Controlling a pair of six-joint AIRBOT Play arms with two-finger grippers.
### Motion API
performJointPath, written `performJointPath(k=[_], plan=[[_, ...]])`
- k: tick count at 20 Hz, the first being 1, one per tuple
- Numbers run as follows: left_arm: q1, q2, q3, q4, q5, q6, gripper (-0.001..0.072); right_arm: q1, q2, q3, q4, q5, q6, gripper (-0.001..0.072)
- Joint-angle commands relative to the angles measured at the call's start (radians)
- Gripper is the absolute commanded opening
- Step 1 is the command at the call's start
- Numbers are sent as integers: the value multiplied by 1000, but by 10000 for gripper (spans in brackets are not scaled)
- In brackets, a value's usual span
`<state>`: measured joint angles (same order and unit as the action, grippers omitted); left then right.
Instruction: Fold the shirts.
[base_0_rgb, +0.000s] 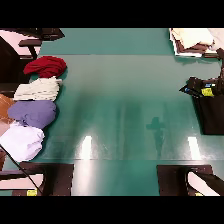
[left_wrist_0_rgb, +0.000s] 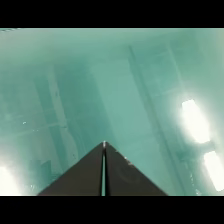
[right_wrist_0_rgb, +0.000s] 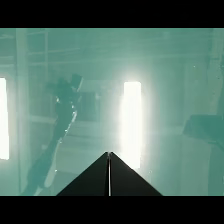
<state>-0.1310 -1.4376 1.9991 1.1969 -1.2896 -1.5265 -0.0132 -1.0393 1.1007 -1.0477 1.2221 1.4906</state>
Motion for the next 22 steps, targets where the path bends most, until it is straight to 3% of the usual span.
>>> performJointPath(k=[1,13,15,16,17,20,22], plan=[[0,0,1,0,0,0,29,0,0,1,0,0,0,22],[0,0,0,-9,25,-12,29,0,0,1,0,0,0,22],[0,-10,0,32,132,69,53,0,0,1,1,0,0,22],[0,-18,0,111,163,77,337,1,0,1,1,0,0,22],[0,-37,0,214,187,35,522,2,0,1,1,0,0,22],[13,-140,0,541,187,-92,549,2,0,1,2,1,0,22],[64,-233,0,551,198,-137,549,2,0,1,1,1,0,22]])
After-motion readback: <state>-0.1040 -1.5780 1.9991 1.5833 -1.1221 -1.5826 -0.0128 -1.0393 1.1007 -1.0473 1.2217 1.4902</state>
